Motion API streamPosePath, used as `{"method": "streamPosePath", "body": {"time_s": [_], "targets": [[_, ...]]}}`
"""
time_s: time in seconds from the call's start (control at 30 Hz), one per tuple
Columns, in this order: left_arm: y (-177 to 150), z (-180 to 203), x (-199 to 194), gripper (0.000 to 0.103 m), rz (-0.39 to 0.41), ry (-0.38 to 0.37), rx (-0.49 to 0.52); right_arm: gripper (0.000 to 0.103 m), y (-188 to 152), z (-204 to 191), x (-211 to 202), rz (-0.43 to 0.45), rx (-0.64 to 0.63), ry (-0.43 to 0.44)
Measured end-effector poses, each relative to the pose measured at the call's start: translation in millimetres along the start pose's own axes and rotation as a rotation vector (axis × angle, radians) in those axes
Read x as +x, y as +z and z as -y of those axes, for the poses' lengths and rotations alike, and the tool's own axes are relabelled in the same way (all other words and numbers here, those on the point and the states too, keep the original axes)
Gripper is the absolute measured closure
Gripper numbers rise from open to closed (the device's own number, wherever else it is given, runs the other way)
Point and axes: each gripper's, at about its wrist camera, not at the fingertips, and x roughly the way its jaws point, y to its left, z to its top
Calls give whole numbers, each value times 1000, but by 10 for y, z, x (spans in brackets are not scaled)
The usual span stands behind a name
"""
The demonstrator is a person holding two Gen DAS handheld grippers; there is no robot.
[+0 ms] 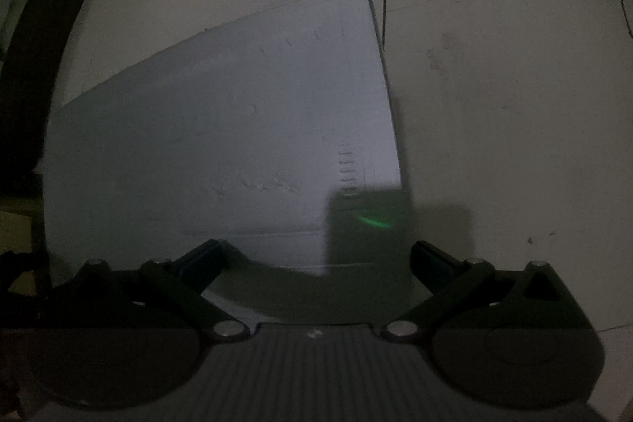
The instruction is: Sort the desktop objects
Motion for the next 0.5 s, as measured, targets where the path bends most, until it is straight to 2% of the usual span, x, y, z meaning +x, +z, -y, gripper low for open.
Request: {"method": "streamPosePath", "body": {"time_s": [0.23, 0.5], "targets": [[-19, -27, 72, 1, 0, 23, 2, 0, -6, 50, 9, 15, 44, 12], [-73, -54, 116, 2, -16, 39, 44, 0, -91, 61, 79, 6, 9, -20]]}}
